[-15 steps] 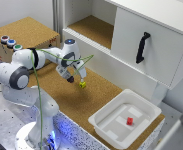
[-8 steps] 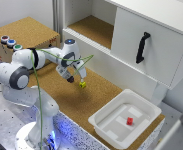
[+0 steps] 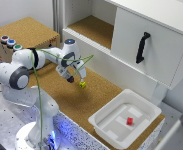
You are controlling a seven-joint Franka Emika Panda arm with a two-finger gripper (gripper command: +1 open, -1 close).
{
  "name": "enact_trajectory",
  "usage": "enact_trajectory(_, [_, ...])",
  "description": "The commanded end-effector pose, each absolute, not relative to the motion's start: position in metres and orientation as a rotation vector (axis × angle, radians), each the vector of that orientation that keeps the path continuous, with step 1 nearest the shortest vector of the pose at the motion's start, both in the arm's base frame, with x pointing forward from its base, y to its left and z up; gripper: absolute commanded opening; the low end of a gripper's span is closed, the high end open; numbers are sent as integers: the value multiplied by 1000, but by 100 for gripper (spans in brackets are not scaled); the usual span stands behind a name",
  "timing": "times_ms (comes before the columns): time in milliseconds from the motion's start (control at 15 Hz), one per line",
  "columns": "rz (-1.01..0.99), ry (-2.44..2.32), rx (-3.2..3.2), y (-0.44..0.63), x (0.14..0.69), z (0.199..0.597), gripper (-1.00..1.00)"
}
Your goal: Take off the yellow block that is on top of the other one
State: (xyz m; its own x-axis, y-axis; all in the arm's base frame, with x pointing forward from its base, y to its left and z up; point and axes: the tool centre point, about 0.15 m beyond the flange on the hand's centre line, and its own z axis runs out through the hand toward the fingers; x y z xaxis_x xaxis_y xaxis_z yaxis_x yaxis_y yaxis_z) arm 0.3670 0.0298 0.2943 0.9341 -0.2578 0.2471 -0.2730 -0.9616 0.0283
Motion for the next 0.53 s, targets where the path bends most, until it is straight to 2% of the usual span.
enact_trajectory(0, [375, -418, 3055, 32, 358, 297, 100])
enact_trajectory(267, [376, -267, 3051, 6, 383, 301, 100])
enact_trajectory(467, [293, -60, 3053, -8, 393, 284, 100])
